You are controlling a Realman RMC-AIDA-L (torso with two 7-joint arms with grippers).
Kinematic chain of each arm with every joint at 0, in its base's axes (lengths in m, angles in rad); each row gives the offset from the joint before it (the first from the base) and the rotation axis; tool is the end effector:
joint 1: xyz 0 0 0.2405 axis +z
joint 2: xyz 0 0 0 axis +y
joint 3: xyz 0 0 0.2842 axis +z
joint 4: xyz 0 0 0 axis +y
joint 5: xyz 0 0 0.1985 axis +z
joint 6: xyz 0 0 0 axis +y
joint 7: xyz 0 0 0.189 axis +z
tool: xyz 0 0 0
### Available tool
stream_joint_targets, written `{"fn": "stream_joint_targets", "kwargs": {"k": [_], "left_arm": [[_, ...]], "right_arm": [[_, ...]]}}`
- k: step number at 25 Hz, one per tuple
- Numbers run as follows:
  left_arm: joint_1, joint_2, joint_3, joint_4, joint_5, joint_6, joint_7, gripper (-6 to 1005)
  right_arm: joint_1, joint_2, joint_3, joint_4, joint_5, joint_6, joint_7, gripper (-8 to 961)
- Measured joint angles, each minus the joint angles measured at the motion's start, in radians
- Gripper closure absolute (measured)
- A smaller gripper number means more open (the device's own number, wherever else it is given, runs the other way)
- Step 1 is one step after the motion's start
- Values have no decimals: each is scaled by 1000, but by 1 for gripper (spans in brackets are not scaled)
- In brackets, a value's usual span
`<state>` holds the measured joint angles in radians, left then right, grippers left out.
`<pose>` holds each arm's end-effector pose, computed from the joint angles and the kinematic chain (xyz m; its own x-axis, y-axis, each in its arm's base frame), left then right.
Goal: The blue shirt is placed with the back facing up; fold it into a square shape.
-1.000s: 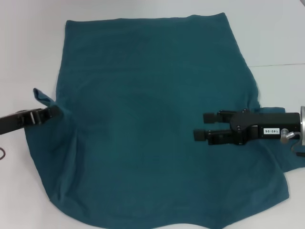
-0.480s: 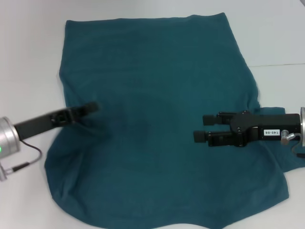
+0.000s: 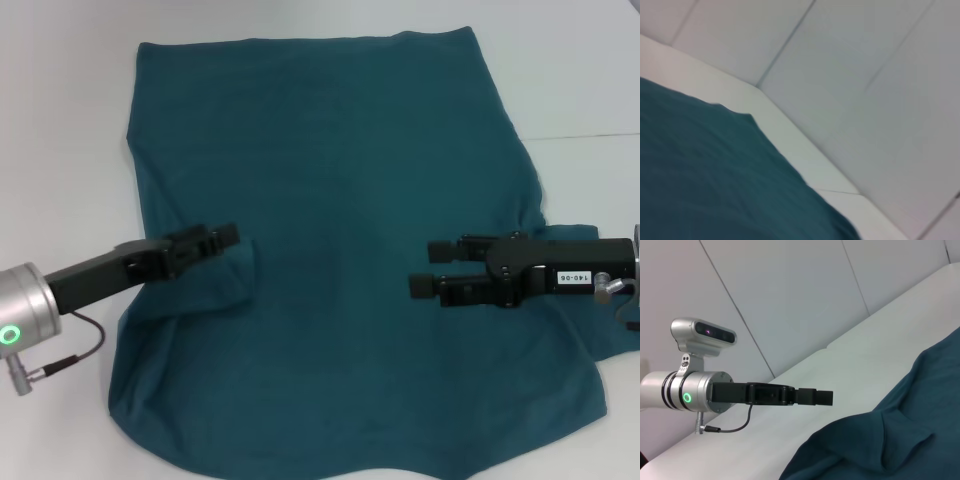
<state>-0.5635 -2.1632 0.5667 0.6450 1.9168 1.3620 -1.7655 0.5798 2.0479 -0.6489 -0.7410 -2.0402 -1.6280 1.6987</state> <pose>-0.2468 0.3885 -0.0578 0.4004 0.5889 0.7020 0.8207 -0.5712 0.0111 0.2428 0.3653 -0.0253 0.6950 -0.5101 -0.5067 -0.6035 -0.7970 -0.0254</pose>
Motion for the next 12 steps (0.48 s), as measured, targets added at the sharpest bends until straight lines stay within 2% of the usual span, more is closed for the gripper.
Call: {"fn": "stream_joint_targets", "kwargs": {"k": [2, 8, 11, 12], "left_arm": [[10, 1, -8, 7, 0, -21, 25, 576], [40, 1, -11, 43, -1, -61, 35, 335], [53, 1, -9, 53, 1, -92, 49, 120], [57, 1, -9, 54, 4, -104, 51, 115]], "right_arm": [[0, 0, 0, 0, 0, 2, 0, 73], [0, -1, 4, 0, 0, 4, 1, 73], [0, -3, 7, 0, 0, 2, 1, 73], [0, -3, 8, 0, 0, 0, 1, 73]]}}
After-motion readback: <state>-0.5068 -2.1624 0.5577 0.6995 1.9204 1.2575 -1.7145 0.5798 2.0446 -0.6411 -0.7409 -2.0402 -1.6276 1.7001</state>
